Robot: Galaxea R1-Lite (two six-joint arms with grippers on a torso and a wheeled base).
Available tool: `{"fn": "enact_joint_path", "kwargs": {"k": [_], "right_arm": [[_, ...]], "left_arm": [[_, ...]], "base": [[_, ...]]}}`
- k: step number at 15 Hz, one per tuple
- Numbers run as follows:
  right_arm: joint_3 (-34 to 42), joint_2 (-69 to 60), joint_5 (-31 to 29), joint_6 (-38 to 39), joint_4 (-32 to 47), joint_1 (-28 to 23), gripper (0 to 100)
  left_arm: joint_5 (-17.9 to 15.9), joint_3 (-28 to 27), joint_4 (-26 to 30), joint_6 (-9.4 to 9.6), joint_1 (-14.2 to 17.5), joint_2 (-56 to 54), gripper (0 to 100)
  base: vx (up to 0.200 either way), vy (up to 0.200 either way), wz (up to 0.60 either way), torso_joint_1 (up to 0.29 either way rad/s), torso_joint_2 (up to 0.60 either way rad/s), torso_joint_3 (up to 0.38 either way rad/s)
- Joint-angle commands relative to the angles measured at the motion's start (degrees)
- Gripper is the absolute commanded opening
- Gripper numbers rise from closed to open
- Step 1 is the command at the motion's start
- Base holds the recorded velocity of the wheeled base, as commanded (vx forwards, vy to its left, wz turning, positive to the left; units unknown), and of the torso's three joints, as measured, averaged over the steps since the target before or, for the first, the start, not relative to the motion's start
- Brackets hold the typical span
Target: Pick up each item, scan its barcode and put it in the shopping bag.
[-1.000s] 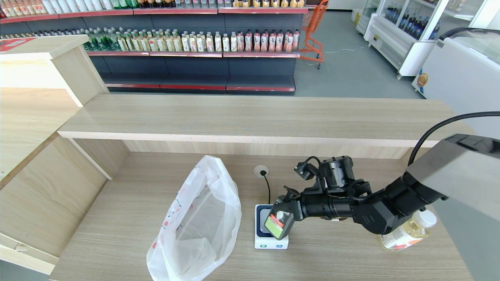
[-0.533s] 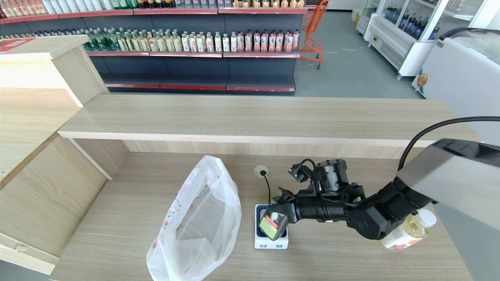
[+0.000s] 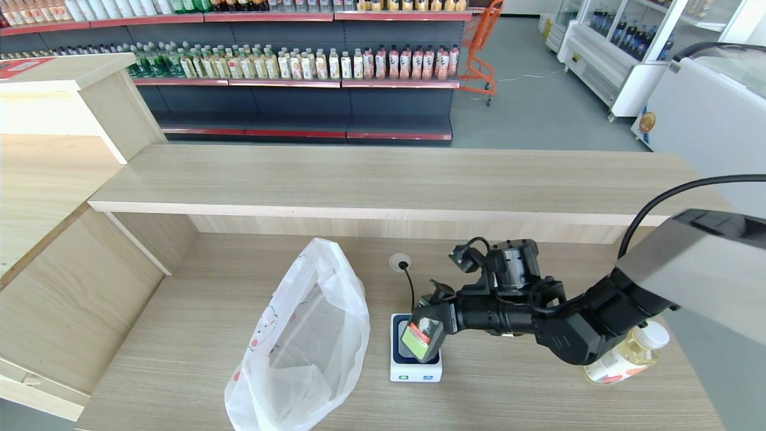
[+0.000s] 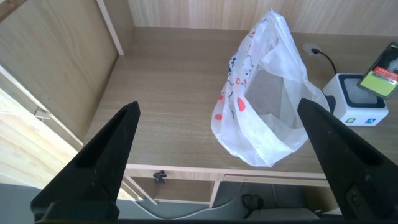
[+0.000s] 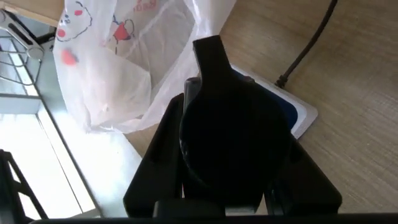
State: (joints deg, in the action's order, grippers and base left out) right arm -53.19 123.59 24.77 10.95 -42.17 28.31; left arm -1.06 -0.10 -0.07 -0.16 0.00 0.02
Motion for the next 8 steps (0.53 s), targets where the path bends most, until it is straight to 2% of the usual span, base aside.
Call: {"fn": "enact_joint_path", "kwargs": {"k": [1, 3, 5, 8], "right_arm": [[0.80, -8.45, 1.77, 5.84, -0.28, -1.32, 0], [4.67, -16.10, 1.86, 6.46, -0.11, -3.17, 0], [12.67, -23.57, 1.95, 5.31, -0.46, -3.08, 0], [18.56, -27.52, 1.95, -0.93, -0.64, -3.08, 0]], "left_arm": [[0.01, 0.01, -0.01, -0.02, 0.00, -0.02, 100], [-0.08, 0.01, -0.01, -0.02, 0.00, -0.02, 100], [0.01, 0.01, -0.01, -0.02, 0.00, -0.02, 100], [0.01, 0.01, -0.01, -0.02, 0.00, -0.02, 100]], "base": [[0.000, 0.000, 0.00, 0.000, 0.00, 0.000], [0.000, 0.000, 0.00, 0.000, 0.00, 0.000], [0.000, 0.000, 0.00, 0.000, 0.00, 0.000], [0.000, 0.000, 0.00, 0.000, 0.00, 0.000]]}}
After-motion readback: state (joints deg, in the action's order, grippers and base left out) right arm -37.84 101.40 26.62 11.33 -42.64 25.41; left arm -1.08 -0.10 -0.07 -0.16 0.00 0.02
